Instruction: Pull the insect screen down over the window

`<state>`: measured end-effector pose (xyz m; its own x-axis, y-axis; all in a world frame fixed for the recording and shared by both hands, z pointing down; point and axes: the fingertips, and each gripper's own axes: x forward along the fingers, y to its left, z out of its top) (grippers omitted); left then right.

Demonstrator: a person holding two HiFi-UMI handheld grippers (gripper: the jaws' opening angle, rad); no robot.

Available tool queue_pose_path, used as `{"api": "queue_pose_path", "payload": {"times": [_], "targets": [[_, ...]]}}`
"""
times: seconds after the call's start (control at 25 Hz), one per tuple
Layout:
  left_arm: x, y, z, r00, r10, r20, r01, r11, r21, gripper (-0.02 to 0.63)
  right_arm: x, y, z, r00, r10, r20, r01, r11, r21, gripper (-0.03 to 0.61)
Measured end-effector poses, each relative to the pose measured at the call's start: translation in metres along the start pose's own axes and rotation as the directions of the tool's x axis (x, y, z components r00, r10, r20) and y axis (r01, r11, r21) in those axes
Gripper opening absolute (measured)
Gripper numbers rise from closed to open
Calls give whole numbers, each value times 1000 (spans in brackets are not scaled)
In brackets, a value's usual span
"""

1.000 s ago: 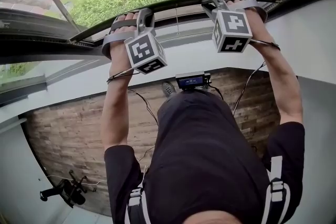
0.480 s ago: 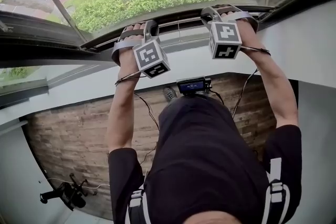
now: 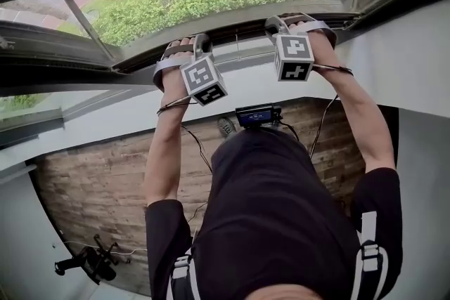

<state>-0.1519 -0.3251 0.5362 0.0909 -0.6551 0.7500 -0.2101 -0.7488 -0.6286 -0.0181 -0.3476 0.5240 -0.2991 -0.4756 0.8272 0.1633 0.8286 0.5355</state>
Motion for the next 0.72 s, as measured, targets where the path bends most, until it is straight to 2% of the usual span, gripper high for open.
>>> {"api": "queue_pose_path", "payload": {"times": [0.24, 0.36, 0.72], "targets": [[22, -22, -7, 998, -55, -11, 55, 998, -29, 20, 24, 17, 0, 999, 43, 2, -43, 999, 17, 21], [25, -22, -9, 998, -54, -17, 53, 998, -23, 20, 35, 18, -7, 1000, 26, -7, -26, 1000, 8, 21], [35, -32, -13, 997, -69, -27, 69, 997, -24, 20, 40, 24, -3, 999, 49, 2, -49, 998, 25, 20]]}}
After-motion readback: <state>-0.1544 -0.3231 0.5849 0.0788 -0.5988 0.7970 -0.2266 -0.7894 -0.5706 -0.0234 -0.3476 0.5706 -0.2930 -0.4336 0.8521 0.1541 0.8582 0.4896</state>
